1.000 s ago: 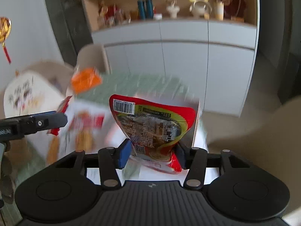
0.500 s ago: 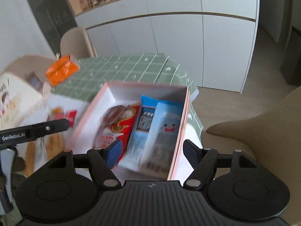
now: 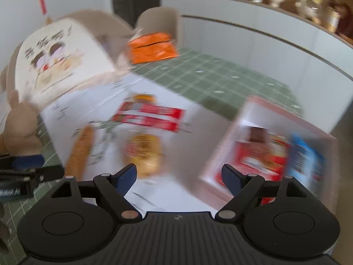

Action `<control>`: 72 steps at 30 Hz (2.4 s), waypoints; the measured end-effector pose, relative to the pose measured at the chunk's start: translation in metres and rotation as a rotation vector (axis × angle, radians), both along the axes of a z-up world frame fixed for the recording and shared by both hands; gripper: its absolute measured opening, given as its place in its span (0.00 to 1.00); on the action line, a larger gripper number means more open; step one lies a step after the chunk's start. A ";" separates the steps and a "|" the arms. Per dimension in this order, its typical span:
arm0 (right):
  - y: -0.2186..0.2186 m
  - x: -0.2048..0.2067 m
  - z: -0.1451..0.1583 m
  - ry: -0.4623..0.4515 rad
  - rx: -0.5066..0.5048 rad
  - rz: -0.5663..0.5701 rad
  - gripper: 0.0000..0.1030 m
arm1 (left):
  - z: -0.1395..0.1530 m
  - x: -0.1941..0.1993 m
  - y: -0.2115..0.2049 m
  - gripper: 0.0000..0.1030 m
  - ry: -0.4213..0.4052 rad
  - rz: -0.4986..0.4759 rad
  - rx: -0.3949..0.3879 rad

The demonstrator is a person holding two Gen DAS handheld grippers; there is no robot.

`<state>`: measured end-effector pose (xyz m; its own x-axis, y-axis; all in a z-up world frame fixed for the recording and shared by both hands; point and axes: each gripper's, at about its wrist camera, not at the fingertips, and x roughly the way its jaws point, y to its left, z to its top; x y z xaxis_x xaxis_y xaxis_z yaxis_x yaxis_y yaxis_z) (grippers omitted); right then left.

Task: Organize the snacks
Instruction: 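Grasp the small orange stick snack with the left tool while the right tool grasps the red spicy strip packet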

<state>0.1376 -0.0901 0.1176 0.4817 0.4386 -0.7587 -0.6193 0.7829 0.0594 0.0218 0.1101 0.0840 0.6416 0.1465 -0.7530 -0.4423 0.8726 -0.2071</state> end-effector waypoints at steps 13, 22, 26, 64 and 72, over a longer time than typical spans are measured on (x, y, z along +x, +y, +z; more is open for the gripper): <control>0.144 0.115 -0.033 0.139 0.057 -0.125 0.82 | -0.020 -0.061 0.036 0.64 -0.014 -0.020 -0.153; 0.176 0.158 -0.069 0.193 -0.032 -0.143 0.60 | -0.029 -0.078 0.037 0.61 -0.010 -0.055 -0.178; 0.167 0.128 -0.065 0.207 -0.067 -0.027 0.55 | -0.028 -0.078 0.047 0.60 -0.025 -0.020 -0.192; -0.121 -0.096 -0.039 0.160 0.026 -0.168 0.74 | -0.048 0.128 -0.036 0.42 0.178 -0.118 0.028; -0.119 -0.100 -0.044 0.163 0.003 -0.161 0.74 | -0.047 0.073 -0.075 0.23 0.162 -0.292 0.041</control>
